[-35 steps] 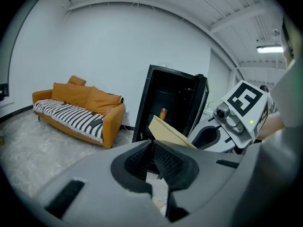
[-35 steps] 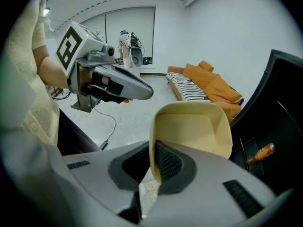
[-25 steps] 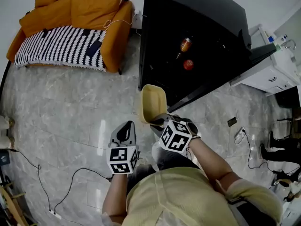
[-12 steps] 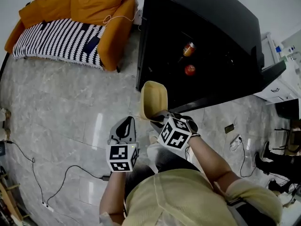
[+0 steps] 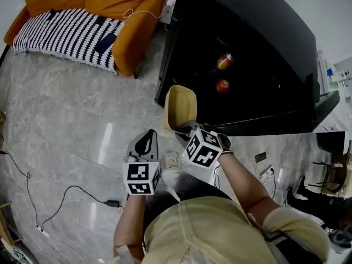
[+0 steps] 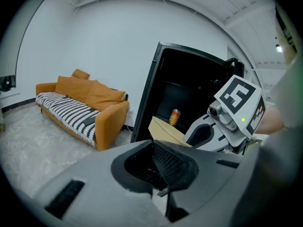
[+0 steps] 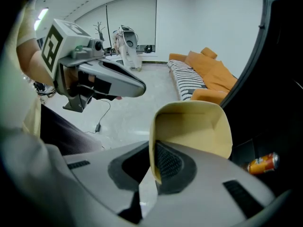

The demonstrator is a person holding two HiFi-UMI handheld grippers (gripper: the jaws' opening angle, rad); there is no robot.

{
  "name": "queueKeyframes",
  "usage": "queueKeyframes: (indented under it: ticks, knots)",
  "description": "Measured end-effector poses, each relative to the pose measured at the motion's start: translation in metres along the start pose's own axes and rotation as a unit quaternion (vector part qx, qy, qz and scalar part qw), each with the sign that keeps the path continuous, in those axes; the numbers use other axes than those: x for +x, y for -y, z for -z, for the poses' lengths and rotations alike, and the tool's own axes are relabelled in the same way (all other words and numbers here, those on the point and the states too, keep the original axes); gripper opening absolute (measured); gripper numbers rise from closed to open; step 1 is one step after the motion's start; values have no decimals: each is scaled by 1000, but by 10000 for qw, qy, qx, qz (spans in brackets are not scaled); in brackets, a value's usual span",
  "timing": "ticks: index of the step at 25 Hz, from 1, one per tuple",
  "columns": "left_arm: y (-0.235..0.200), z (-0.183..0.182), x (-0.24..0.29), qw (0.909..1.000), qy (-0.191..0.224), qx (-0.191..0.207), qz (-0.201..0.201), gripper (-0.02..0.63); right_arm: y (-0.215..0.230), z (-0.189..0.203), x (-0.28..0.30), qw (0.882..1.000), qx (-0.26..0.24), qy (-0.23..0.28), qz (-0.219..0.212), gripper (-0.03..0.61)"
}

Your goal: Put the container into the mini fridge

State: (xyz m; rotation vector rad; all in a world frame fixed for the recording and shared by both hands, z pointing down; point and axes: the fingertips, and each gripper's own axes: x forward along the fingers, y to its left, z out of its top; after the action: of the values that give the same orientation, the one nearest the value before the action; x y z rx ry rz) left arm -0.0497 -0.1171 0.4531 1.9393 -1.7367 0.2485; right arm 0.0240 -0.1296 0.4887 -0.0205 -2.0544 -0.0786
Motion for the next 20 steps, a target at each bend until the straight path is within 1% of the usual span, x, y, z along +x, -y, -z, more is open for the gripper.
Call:
queueKeyframes:
  ticks: [14,20]
  knots:
    - [-1,19,45,9997,-107,-199,40,21,31,33,40,9994,-28,-291,-168,35]
    - [-11,38,59,9985,-201,-513,-71,21,40,51,62,9990,126,-391,-198,35]
